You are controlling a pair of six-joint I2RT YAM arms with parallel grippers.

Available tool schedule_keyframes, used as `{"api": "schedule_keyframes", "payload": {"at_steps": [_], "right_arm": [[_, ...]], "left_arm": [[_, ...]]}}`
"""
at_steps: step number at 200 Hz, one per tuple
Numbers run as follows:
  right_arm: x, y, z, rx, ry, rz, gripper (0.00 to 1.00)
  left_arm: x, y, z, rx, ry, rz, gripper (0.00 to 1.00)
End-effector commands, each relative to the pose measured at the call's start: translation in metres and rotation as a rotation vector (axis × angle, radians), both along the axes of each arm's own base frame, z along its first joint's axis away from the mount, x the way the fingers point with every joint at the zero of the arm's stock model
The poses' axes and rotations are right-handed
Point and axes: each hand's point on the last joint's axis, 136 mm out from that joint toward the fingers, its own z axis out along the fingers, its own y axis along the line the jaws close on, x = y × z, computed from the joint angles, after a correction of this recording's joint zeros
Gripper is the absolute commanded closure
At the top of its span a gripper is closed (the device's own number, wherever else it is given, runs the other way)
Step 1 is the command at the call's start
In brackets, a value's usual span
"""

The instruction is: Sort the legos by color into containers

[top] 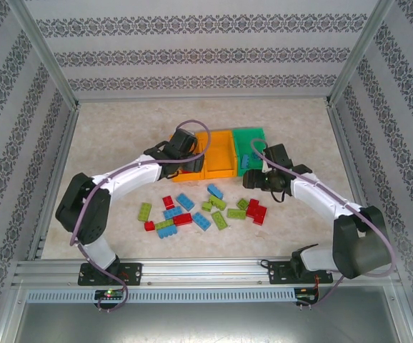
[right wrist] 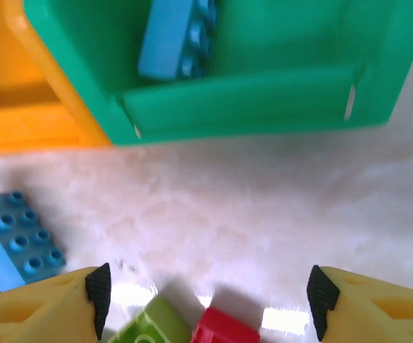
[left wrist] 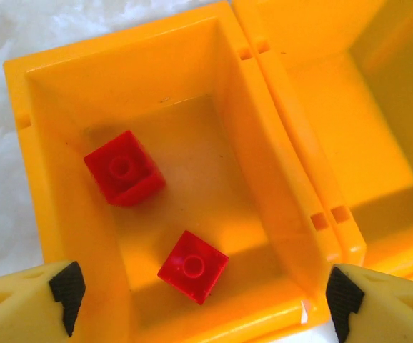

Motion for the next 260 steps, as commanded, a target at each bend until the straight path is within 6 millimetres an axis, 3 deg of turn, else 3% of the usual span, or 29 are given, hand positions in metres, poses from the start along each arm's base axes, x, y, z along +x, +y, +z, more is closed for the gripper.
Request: {"api": "schedule_keyframes", "payload": {"at_steps": [1,27,56,85,107,144,169,195,260], "right_arm": [[-0.016,-0.005,-0.002,-0.011,0.028,-0.05,0.25],[-0.022,-0.006,-0.001,-0.017,0.013,-0.05,0.26],[-0.018,-0.008,-0.001,-0.019,-0.007,-0.06,0.24],[-0.01,-0.008,0.0,0.0,-0.016,-0.064,0.23],[-0.005,-0.009,0.004,0.015,-0.022,-0.062,0.23],[-0.003,-0.014,0.007,0.018,-0.032,-0.07,0.23],[-0.002,-0.016,0.006,0.028,-0.032,-0.08,0.23],[-0.001,-0.017,0.006,0.03,-0.032,-0.086,0.23],[-0.003,-0.021,0.012,0.031,-0.054,-0.102,0.22]], "left_arm": [[-0.004,0.002,0.026,-0.08,-0.072,0.023,0.07],[-0.02,0.028,0.026,-0.041,-0.077,0.091,0.04],[-0.055,0.069,0.018,0.036,-0.042,0.19,0.03],[-0.101,0.112,-0.006,0.146,0.074,0.288,0.04],[-0.13,0.128,-0.028,0.15,0.148,0.329,0.05],[-0.161,0.139,-0.05,0.1,0.203,0.363,0.07],[-0.168,0.131,-0.062,0.037,0.22,0.334,0.08],[-0.176,0.139,-0.08,0.078,0.266,0.363,0.08],[-0.165,0.135,-0.093,0.095,0.314,0.383,0.22]]}}
